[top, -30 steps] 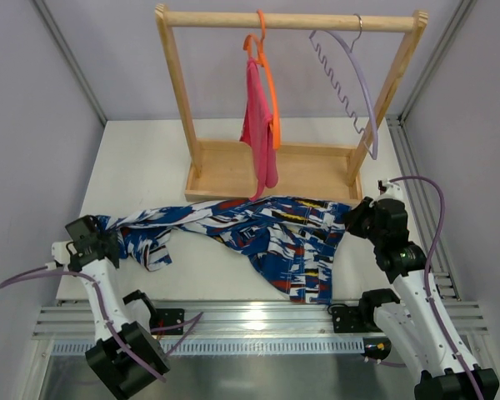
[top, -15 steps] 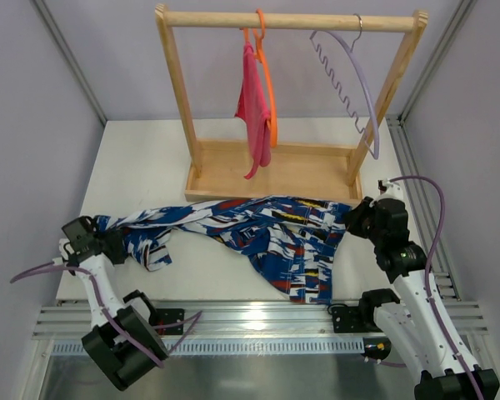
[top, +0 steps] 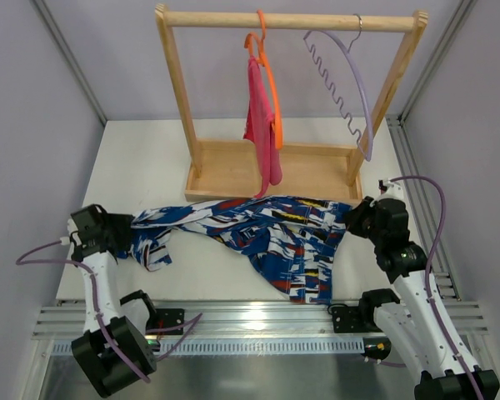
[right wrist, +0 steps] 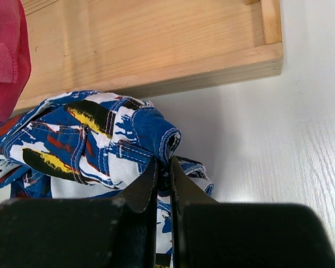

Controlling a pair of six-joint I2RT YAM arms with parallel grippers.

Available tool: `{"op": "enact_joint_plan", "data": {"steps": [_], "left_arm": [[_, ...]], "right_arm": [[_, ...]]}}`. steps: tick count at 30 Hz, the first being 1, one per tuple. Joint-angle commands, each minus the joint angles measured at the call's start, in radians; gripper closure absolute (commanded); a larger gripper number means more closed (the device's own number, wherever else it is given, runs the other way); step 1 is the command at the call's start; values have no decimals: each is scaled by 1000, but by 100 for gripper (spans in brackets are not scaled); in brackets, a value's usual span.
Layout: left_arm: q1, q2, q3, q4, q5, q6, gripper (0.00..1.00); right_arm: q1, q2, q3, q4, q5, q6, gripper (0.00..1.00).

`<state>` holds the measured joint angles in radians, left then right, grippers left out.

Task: Place the trousers on the hanger
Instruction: Fold the trousers

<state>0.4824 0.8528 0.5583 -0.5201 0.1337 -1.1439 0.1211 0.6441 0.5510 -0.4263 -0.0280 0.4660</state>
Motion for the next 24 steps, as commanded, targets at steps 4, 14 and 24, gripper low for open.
{"op": "enact_joint_plan", "data": {"steps": [4,14,24], "left_arm": [[-83,57,14,92,-45,-53,39],[-140,83,3,63,-153,-83,50],[-146,52,-23,95,-158,-60,65]], "right_arm": [[-1,-27,-13,89,-12,19,96],[-1,-1,-28,116,-41,5,96],[-1,5,-37,121,-35,10,96]]}}
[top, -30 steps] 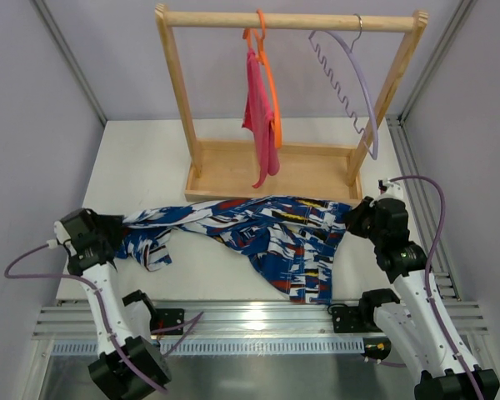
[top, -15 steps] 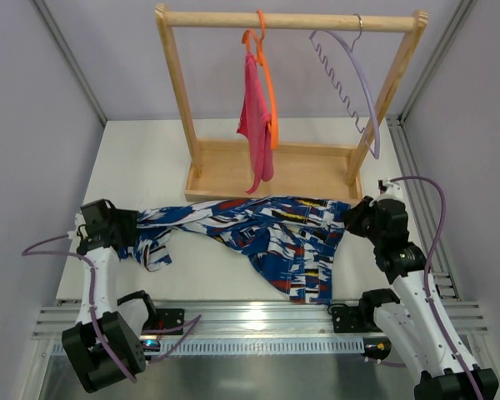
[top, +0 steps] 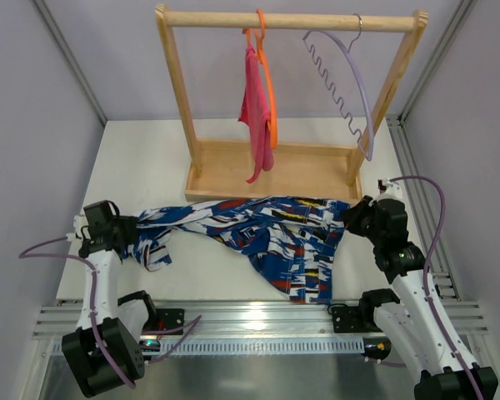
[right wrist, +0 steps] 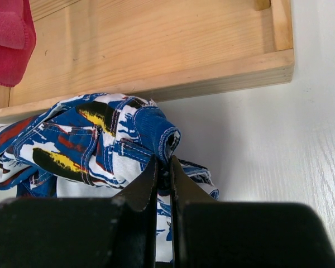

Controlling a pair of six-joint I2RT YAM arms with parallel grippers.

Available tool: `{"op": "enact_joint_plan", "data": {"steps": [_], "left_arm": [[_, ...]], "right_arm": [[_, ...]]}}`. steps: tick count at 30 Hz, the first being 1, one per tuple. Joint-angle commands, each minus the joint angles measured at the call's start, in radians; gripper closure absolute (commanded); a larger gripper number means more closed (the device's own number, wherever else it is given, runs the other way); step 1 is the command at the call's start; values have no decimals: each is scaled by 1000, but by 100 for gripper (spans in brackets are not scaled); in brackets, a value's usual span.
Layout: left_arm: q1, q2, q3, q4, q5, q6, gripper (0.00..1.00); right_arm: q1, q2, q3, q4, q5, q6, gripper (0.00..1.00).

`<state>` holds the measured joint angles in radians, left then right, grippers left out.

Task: Place the trousers on the hanger
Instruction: Fold the trousers

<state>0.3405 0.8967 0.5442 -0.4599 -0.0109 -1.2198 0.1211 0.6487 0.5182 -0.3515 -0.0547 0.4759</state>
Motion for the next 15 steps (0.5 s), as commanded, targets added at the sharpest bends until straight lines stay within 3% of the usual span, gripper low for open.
{"op": "enact_joint_plan", "data": {"steps": [1,6,10,15], "left_arm": [[-6,22,-9,38,-11,16,66],[-8,47,-26,56,2,19,68],[-8,34,-15,49,-3,26,100],[-6,-11,75,-45,-32,48,100]], "right_arm": [[-3,-3,-4,46,-5,1,96],[-3,-6,0,37,-4,3,96],[-3,-7,16,13,16,-5,96],[-1,-15,132,-145,218,23,96]]}}
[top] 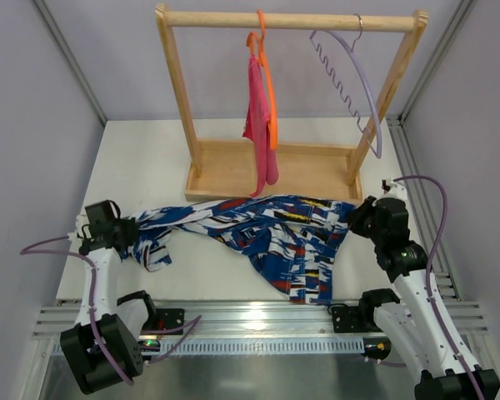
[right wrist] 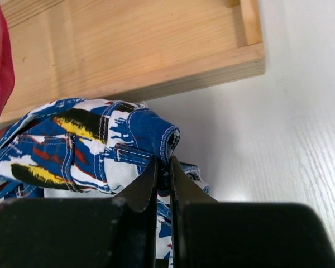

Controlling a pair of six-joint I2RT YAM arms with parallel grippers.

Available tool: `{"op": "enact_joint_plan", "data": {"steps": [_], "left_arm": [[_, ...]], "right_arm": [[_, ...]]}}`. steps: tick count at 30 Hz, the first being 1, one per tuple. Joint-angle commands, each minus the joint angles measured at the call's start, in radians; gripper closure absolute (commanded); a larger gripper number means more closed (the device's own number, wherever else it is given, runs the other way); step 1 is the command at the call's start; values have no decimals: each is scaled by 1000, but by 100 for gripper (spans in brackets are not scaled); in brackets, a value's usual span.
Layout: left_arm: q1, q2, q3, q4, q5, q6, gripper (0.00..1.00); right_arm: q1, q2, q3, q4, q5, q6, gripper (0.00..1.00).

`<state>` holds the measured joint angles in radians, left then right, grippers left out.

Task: Place the trousers on the hanger
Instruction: Fold the trousers

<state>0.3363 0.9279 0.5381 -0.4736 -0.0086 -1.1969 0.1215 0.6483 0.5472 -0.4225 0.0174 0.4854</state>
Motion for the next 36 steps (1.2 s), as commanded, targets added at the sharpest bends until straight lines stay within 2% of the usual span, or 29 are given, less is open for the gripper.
{"op": "enact_joint_plan", "data": {"steps": [1,4,11,19,22,26,28,32,36], "left_arm": [[-2,-52,101,-49,-37,31,100],[-3,-101,167,-101,-51,46,100],[-2,-190,295,-184,-45,63,100],[-2,-164,425,-273,47,161,100],[-2,-143,405,-246,93,198,100],[-6,-32,334,-163,266,220,100],[-20,38,309,-64,323,232,100],[-129,210,365,-56,322,333,99],[-212,398,416,-7,352,361,90]], "right_arm": [[-2,-31,120,-94,168,15,96],[-2,-67,184,-162,249,19,96],[-3,-165,319,-257,322,27,96],[-3,-199,506,-360,432,-2,96],[-2,-211,542,-387,444,-7,96],[-2,-222,528,-409,418,-4,96],[-3,-231,510,-410,421,-2,96],[-3,-230,473,-400,460,-4,96],[-2,-194,462,-369,460,-11,96]]}}
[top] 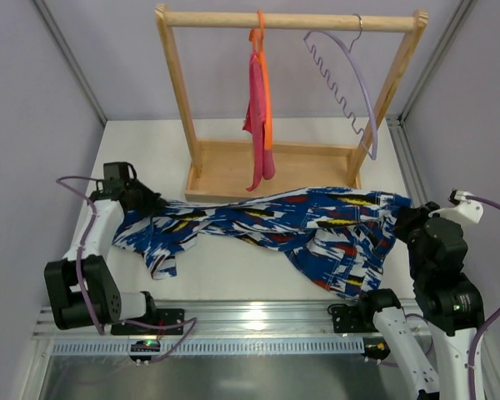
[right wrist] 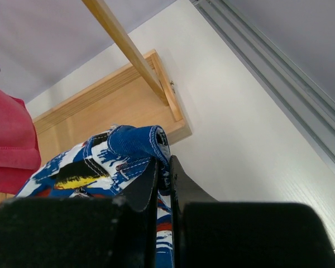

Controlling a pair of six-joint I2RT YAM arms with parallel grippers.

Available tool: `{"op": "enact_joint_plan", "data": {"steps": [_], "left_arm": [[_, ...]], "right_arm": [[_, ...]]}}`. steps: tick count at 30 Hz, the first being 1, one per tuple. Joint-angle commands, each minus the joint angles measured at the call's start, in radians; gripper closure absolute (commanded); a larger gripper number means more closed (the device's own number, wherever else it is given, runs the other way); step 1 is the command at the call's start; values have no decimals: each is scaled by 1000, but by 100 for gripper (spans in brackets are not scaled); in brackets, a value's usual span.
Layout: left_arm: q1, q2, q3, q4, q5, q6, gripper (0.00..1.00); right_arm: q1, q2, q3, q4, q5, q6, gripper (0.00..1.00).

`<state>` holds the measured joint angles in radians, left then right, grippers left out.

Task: Place the trousers on the hanger
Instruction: Fold the trousers

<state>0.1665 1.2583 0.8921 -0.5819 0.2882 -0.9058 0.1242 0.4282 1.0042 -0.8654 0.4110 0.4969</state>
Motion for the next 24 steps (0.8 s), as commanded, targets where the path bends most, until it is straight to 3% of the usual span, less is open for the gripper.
{"op": "enact_joint_plan", "data": {"steps": [1,2,6,9,13,15,19,24], "left_arm": [[-50,87,67,115,68,68,88],[-54,102,70,128,68,61,85],[-55,116,113,61,-50,65,58],[-55,76,139,-17,-142,73,53],[-55,-41,107,-123,-416,42,52],[-53,-89,87,-173,-487,-8,46],[-53,-174,45,-257,-492,-186,41],[-53,-212,-11,-259,-291,-384,37]], "right_arm": [[-6,33,1,78,65,-27,96],[-5,40,1,89,66,-32,96],[-5,60,-9,104,57,-44,96],[-6,61,-29,124,52,-54,96],[-5,70,-50,147,31,-61,96],[-3,72,-56,152,25,-63,96],[-5,64,-68,167,8,-60,96],[-5,58,-84,177,-11,-54,96]]}}
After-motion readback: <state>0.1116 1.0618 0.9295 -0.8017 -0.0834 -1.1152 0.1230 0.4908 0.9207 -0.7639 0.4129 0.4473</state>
